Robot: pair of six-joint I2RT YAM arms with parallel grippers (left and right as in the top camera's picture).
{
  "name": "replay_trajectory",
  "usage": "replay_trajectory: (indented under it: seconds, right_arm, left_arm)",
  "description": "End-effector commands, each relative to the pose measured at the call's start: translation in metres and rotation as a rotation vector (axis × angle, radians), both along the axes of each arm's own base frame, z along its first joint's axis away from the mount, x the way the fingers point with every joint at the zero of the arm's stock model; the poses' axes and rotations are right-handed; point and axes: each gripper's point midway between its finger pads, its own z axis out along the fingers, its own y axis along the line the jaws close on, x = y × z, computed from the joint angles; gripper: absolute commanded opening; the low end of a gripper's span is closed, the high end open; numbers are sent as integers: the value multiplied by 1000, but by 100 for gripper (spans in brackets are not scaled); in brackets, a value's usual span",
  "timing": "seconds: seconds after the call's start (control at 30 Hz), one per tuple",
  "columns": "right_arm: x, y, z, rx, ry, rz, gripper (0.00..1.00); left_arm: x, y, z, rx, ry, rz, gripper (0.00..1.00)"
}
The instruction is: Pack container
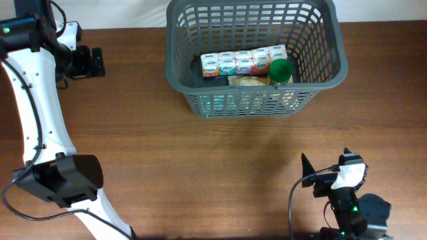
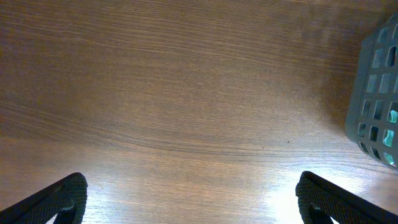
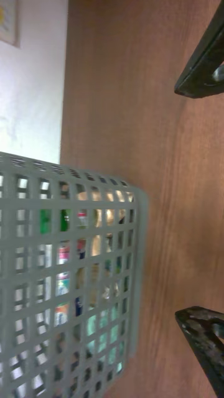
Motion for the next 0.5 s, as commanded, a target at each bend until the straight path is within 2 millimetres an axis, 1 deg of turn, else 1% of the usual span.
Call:
replay_trajectory:
  seconds: [0.0, 0.03, 0.07, 0.47]
  right_arm:
    - [2, 1, -21, 9, 27, 14, 99]
    - [3, 1, -31, 13, 50, 14, 99]
    - [4, 1, -38, 15, 62, 14, 99]
    - [4, 1, -37, 13, 57, 14, 99]
  left_arm:
    - [0, -1, 0, -11, -1, 11, 99]
    - [0, -1, 0, -11, -1, 11, 99]
    - [0, -1, 0, -11, -1, 11, 99]
    - [0, -1, 0, -11, -1, 11, 99]
